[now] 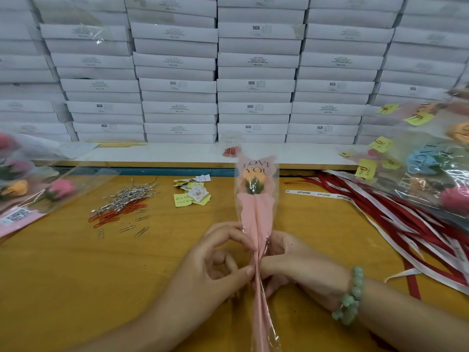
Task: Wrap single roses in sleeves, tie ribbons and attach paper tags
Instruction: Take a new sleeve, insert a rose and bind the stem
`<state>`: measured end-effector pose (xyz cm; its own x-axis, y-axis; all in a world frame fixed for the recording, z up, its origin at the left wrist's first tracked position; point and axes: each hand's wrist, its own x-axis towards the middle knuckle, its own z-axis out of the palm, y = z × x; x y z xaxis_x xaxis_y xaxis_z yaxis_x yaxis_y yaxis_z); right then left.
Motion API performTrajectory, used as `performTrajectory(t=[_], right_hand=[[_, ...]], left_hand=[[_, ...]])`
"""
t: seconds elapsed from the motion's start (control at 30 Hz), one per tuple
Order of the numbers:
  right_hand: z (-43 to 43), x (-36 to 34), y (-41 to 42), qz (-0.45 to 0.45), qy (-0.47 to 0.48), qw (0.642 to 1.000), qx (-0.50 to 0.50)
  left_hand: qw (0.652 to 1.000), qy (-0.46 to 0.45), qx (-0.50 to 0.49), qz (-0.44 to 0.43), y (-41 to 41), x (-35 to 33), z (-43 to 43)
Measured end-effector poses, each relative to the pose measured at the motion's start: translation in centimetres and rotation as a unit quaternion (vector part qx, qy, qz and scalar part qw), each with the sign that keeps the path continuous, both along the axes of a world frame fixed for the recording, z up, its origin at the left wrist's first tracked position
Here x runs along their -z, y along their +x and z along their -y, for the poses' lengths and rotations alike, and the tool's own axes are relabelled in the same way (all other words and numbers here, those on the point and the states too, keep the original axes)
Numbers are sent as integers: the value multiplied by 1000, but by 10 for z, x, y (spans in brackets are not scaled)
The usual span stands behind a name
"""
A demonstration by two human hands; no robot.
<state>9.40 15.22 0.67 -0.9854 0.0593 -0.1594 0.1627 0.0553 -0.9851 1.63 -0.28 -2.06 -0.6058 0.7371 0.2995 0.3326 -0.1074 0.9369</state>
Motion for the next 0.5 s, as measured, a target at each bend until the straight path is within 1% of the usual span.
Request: performTrajectory(t=[0.13, 0.33, 0.37, 0.43, 0.5], right_hand=[[0, -1, 1, -7, -10, 1000, 7], [-3, -2, 2, -14, -63, 998, 9], [-4, -3, 2, -13, -68, 998, 8], [-5, -4, 2, -12, -73, 997, 1], [-6, -4, 2, -9, -73, 997, -1]], left_hand=[[1000, 1, -7, -18, 3, -3, 1], [999, -14, 4, -33, 5, -6, 6], [999, -22, -14, -30, 2, -9, 7], [996, -14, -80, -26, -11, -16, 8], [987, 2, -153, -49, -39, -26, 12]])
